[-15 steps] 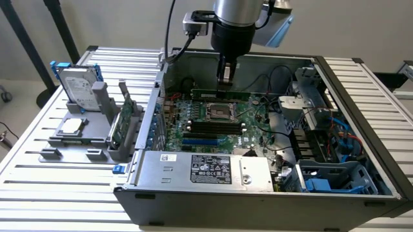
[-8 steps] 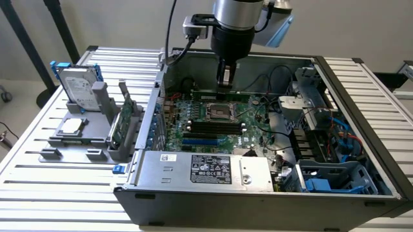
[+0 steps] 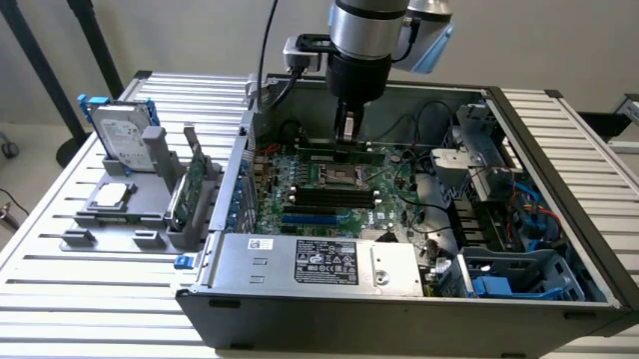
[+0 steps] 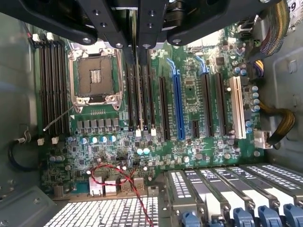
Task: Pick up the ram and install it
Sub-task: 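Insert the ram into the slot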
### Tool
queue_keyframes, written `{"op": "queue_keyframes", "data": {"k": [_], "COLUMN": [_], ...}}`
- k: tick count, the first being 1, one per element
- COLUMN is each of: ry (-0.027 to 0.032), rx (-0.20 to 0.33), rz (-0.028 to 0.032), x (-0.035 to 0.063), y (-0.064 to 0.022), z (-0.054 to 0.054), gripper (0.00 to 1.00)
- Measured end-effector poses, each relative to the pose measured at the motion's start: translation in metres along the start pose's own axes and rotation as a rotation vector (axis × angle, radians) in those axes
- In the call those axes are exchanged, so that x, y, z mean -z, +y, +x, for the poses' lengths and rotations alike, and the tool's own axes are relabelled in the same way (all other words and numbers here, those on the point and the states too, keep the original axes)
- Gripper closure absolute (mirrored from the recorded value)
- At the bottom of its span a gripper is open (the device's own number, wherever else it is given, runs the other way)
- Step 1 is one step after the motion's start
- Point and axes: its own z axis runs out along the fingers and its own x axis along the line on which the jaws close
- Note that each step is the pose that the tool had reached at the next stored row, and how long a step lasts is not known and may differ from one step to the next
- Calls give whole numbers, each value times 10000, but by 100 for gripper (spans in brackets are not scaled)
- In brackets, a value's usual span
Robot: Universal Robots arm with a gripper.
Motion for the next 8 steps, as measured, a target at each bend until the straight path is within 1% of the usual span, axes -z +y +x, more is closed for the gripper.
{"op": "queue_keyframes", "data": {"k": [4, 8], "ry": [-4, -4], "rx": [-115, -122], "rz": [2, 3], "x": [-72, -145], "y": [-3, -6], "z": [2, 3], "gripper": [86, 86]}}
